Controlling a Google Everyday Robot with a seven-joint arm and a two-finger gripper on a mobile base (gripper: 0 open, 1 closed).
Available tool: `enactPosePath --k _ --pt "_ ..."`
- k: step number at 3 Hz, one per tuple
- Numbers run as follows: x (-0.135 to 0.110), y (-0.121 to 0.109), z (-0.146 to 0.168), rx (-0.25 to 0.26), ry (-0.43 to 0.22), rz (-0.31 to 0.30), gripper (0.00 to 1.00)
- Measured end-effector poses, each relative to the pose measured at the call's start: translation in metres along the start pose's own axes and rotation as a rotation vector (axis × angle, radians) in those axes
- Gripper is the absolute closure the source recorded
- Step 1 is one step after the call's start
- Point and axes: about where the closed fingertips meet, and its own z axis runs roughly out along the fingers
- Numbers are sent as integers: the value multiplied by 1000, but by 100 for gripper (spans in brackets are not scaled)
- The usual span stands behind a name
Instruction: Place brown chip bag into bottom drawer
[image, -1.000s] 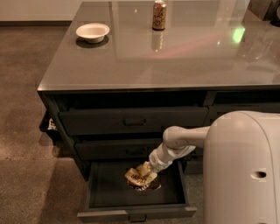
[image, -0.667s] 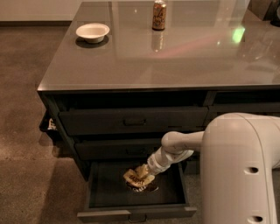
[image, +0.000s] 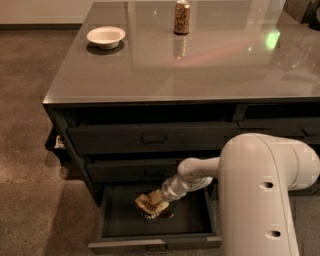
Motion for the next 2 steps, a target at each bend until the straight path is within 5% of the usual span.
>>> enactPosePath --k 2 --pt "-4 3 43 -45 -12 -43 100"
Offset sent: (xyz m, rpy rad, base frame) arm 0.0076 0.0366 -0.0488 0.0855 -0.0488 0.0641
